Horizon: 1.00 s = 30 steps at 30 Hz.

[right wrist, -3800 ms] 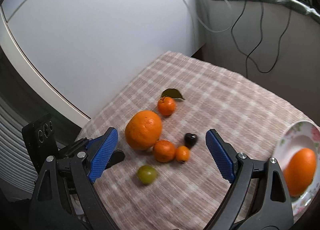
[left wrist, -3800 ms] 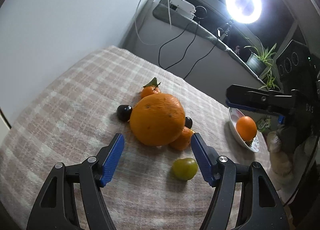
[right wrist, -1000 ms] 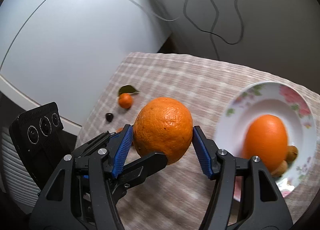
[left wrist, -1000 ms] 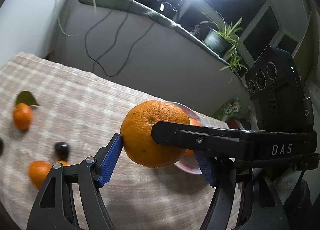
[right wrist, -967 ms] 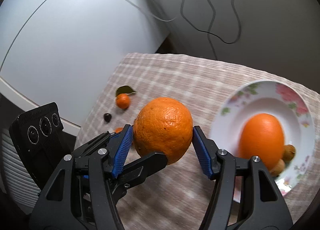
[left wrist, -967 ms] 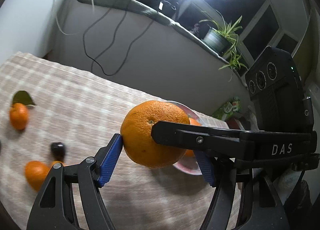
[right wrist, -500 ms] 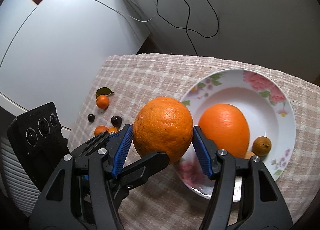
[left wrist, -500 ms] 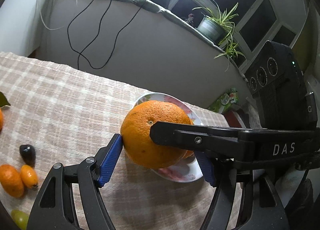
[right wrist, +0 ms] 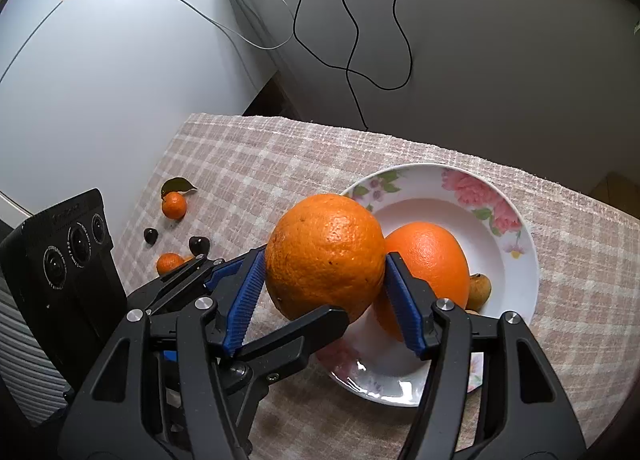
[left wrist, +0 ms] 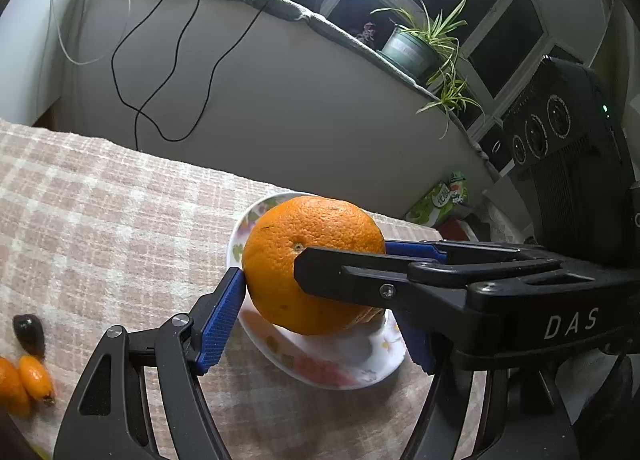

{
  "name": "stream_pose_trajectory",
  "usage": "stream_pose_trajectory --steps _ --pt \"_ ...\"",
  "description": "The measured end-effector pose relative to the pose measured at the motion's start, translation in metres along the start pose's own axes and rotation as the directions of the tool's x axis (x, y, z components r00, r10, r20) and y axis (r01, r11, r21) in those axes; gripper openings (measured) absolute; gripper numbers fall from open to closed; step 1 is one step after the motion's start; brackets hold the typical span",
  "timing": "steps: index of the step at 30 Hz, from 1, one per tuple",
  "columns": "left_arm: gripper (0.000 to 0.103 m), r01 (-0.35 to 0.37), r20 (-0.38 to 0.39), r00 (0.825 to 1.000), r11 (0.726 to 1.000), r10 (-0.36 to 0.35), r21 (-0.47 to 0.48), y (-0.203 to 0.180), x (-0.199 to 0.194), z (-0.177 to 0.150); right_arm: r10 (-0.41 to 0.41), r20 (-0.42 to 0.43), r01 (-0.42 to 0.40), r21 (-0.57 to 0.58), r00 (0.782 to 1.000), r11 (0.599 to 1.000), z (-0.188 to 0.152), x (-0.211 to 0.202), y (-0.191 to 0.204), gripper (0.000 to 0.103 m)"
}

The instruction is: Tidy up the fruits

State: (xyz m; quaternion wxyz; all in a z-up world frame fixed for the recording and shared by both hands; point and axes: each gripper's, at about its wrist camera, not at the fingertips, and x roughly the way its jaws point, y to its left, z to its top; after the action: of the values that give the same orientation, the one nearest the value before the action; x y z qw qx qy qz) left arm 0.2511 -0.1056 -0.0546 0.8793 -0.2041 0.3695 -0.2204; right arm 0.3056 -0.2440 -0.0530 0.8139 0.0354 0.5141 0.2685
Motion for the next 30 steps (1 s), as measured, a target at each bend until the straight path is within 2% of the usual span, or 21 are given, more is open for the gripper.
stream_pose_trajectory --steps 4,9,19,30 --pt "0.072 -0.007 -0.023 1.000 1.000 0.007 0.021 0.001 0.000 -0.002 -0.026 0.028 0.026 -0.002 0.999 1.000 0.002 -0.003 0.004 0.064" --pt "0.072 -0.027 -0.064 0.998 0.999 0.030 0.041 0.003 0.004 -0.009 0.001 0.063 -0.001 0.016 0.998 1.000 0.010 -0.016 0.006 0.064" --pt "0.070 -0.028 -0.053 0.998 0.993 0.035 0.118 -0.013 -0.013 -0.020 -0.012 0.066 0.013 -0.012 0.998 1.000 0.010 -0.022 0.016 0.064" --pt "0.070 -0.036 -0.050 0.998 0.990 0.043 0.134 -0.013 -0.030 -0.037 -0.015 0.083 0.015 0.000 0.996 1.000 0.003 -0.035 0.011 0.064"
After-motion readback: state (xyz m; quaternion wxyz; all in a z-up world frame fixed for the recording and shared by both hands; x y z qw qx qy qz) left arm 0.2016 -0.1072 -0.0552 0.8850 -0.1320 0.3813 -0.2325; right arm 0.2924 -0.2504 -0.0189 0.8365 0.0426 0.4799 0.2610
